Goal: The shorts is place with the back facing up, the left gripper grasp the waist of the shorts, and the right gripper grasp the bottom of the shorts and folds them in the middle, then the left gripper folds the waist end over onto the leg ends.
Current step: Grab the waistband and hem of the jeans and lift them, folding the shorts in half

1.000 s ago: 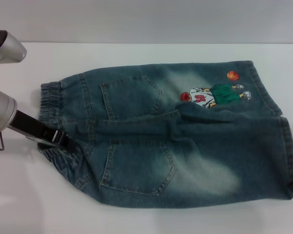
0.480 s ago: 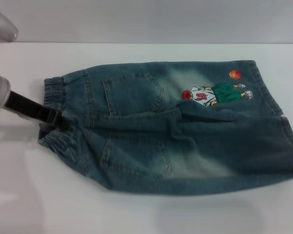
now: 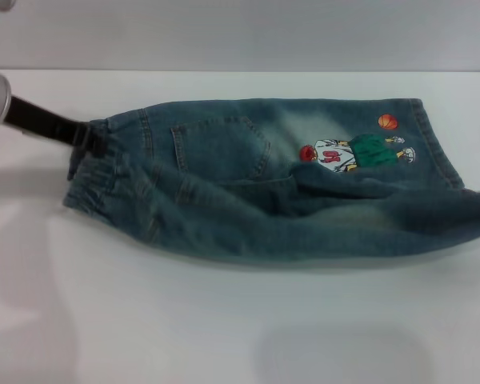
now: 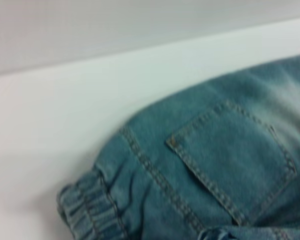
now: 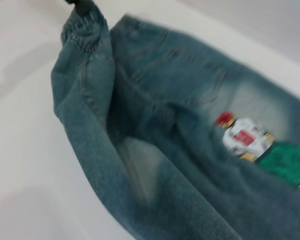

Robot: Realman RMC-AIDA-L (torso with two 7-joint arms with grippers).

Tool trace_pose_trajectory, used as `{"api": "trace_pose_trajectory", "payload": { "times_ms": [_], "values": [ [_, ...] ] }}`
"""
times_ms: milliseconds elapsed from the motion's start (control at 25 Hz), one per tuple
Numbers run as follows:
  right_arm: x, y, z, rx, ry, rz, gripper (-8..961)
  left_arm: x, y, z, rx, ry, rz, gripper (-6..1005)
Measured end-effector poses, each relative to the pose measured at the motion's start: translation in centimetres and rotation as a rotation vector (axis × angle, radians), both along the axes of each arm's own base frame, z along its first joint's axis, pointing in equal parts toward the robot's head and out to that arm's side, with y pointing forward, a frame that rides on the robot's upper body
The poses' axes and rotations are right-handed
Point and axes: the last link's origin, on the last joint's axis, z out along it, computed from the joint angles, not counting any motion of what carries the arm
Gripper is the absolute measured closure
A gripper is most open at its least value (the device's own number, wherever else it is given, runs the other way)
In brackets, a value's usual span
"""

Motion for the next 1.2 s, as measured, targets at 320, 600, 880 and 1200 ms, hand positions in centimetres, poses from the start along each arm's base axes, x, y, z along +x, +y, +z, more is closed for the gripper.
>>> {"api": "trace_pose_trajectory", "payload": {
  "times_ms": [320,600,880,1200],
  "values": [
    [-0.8,0.6,2.5,0.149,0.08,0.049,954,1.0,1.5,1.0,0.103,0.023,-0.037,953],
    [-1.0,2.0,4.0,0.318,0.141,0.07,955,1.7,3.4,1.0,0.207,0.033,-0.079,953],
    [-0.4,3.8,3.1,0.375,0.17,0.038,955,1.8,4.5,-0.6,0.24,0.054,-0.086,954],
    [0.8,6.4,0.9,0.41,0.14,-0.017,955,2.3,5.5,-2.7,0.286,0.079,-0.101,954]
  ]
}}
